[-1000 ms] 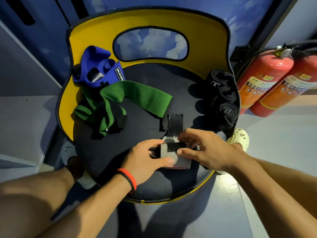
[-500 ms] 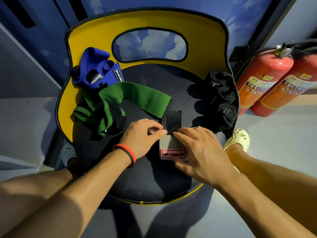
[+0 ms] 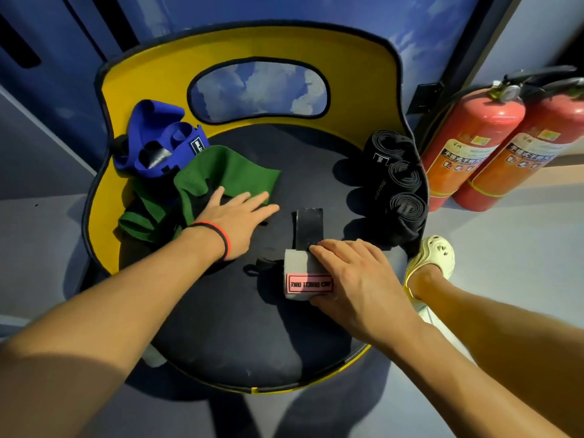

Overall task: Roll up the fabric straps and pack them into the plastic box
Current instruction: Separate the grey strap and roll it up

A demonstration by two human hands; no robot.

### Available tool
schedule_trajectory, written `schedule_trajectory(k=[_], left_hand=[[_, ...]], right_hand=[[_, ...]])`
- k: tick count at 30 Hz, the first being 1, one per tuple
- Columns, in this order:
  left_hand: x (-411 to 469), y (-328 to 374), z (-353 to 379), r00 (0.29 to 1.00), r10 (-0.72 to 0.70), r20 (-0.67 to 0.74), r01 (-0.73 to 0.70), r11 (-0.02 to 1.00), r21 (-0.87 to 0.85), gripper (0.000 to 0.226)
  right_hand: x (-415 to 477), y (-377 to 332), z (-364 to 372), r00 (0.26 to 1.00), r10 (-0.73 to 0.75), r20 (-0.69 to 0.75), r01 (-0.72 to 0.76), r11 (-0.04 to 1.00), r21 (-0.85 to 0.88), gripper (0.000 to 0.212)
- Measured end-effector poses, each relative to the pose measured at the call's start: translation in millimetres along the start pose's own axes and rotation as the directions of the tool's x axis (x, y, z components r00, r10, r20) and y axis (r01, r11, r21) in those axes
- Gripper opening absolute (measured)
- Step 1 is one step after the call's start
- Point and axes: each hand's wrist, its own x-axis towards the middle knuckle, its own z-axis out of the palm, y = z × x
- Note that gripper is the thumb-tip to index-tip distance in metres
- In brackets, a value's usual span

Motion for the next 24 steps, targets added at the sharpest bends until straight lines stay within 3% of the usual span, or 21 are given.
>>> schedule_trajectory(k=[3,6,11,14,16,18,20,24], left_hand=[[11,-26,1,0.986,-0.163,0.042,0.164,0.987,-0.005,0.086],[18,-45,-4,0.974,-0.214,0.078,0.214,0.977,0.008,0.085],[18,-35,-8,0.979,-0.19,0.075,0.194,0.98,-0.051,0.077],[-3,-8,-13,0.993,-0.089,-0.072,0.078,0.985,-0.153,0.057],[-26,16,-15,0.98,-0.058,-0.188,-0.01,0.939,-0.345,0.038],[-51,40,-16,0.981,-0.147,-0.129,0.037,0.787,-0.616,0.026],[-69,57,-12,0.977,-0.207,0.047,0.162,0.582,-0.797,0.035],[-91,71,2,0.937,-0.19,0.293,0.307,0.045,-0.951,0.026]], right_hand=[[1,2,0,1.0,-0.001,-0.001,0.001,1.0,0.028,0.073],[2,2,1,1.0,-0.005,0.005,0.005,0.999,0.052,0.074],[2,3,-1,1.0,-0.013,0.022,0.011,0.995,0.103,0.074],[1,5,-3,0.999,0.0,0.043,-0.01,0.973,0.231,0.071],[2,7,-4,0.999,-0.015,0.047,0.001,0.956,0.294,0.071],[3,9,-4,0.998,-0.032,0.048,0.016,0.952,0.307,0.073],[1,10,-2,0.998,-0.041,0.04,0.028,0.955,0.296,0.073],[-5,7,1,0.997,-0.08,-0.019,0.082,0.952,0.296,0.072]])
